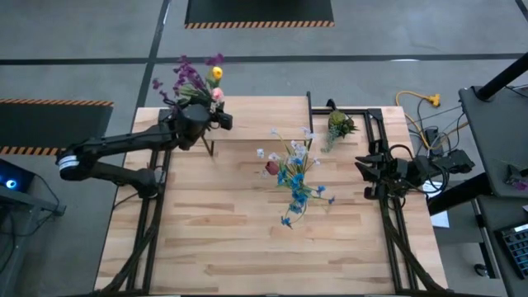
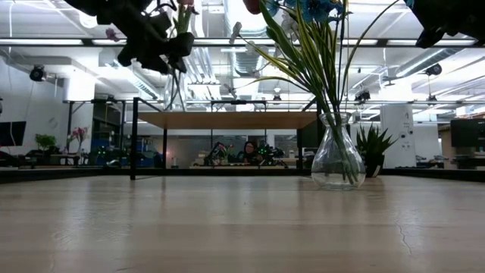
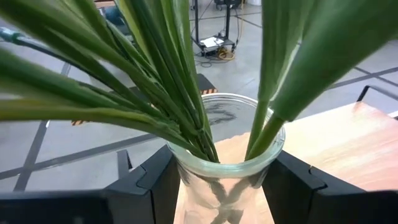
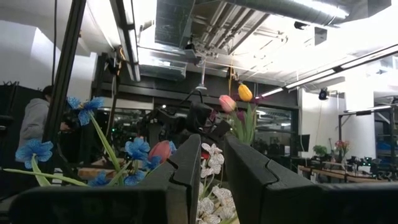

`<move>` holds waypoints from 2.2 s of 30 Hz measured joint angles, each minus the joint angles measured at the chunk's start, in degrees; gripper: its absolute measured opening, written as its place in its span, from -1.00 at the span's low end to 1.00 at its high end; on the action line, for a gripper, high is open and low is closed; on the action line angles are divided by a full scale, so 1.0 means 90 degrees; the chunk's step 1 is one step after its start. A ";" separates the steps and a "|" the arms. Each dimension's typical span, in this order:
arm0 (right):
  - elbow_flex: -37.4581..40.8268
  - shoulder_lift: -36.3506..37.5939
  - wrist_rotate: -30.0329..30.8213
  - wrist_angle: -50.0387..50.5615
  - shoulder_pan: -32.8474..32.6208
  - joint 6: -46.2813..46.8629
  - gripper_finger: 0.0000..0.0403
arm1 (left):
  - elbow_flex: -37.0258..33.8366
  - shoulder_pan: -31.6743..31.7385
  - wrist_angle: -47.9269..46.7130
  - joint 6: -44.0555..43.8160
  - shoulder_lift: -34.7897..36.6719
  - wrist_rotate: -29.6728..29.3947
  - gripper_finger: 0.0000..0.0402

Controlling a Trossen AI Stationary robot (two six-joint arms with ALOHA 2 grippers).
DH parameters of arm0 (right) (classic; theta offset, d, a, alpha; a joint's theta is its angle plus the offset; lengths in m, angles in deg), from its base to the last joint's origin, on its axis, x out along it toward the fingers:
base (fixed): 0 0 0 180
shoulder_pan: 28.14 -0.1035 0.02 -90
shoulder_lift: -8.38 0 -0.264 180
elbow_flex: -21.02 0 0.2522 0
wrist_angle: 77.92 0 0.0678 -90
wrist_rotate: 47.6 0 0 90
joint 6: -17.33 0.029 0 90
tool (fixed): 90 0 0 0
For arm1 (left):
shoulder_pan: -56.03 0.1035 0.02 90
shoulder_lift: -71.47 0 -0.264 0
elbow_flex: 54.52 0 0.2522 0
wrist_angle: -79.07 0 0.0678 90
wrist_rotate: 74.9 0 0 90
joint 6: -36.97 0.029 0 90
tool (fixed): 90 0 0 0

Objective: Pick and place flowers into a vace then onto a shelf
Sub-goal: Put the left crystal vase on the shelf, then put the right crystal vase on the shelf

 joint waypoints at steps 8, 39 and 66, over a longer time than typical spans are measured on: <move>0.0001 -0.0002 0.0002 -0.0005 0.0002 0.0000 -0.69 | -0.0001 0.0014 0.0024 0.0002 -0.0161 -0.0028 -0.14; 0.0002 -0.0002 0.0000 0.0057 0.0001 0.0022 -0.69 | -0.0001 -0.0250 -0.1327 0.0036 0.0246 0.0024 0.46; 0.0001 -0.0002 0.0000 0.0113 0.0001 0.0002 -0.69 | -0.2146 -0.3762 -0.1403 -0.1281 0.2410 -0.0563 0.46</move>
